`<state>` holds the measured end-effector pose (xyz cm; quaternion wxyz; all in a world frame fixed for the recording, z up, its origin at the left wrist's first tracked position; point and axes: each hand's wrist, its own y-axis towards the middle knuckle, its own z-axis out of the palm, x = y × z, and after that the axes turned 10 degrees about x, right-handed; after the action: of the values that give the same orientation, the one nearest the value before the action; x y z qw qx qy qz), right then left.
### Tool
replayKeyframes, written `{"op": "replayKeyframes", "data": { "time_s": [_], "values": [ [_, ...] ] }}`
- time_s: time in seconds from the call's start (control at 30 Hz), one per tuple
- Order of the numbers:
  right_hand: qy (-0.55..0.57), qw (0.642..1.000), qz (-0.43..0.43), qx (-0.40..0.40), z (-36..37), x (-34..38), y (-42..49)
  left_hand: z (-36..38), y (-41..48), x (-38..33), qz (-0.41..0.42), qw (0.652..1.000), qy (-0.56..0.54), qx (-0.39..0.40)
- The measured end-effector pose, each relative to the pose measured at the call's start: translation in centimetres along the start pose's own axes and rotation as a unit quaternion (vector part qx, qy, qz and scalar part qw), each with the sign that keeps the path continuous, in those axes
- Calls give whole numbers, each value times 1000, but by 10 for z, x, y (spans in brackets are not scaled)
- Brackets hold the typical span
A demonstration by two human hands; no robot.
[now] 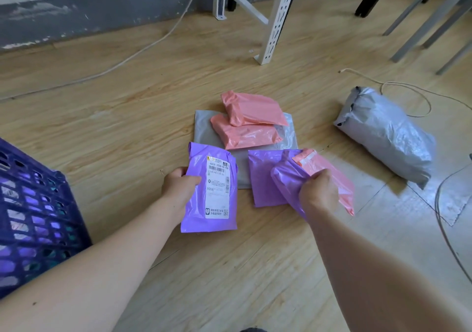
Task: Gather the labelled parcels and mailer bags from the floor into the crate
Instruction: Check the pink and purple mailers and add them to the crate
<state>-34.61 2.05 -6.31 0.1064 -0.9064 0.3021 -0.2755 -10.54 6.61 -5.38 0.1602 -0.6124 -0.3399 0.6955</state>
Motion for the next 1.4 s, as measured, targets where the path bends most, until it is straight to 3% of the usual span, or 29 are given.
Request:
{"op": "replayKeyframes", "data": {
  "time_s": [0.2, 0.37, 0.5, 0.63, 0.77, 1.13, 1.4],
  "values": [
    [156, 982, 34, -97, -45, 22, -8, -8, -22, -17, 29, 1000, -3, -7],
    [146, 984, 40, -93, -65, 5, -14, -9, -40, -24, 42, 999, 0, -1],
    [205, 976, 71, 21, -59, -3, -21, -7, -49, -27, 49, 999, 3, 5],
    [357, 912, 49, 195, -53, 11, -31, -12, -62, -35, 62, 998, -6, 1],
    [342, 891, 20, 298, -52, 33, -48, -29, -83, -53, 85, 996, -13, -23],
    [309, 871, -77, 373, -65, 141, -141, -106, -175, -121, 175, 982, -14, -70],
    [337, 825, -83, 445, -69, 170, -250, -178, -254, -121, 181, 976, -45, -112]
  ]
}}
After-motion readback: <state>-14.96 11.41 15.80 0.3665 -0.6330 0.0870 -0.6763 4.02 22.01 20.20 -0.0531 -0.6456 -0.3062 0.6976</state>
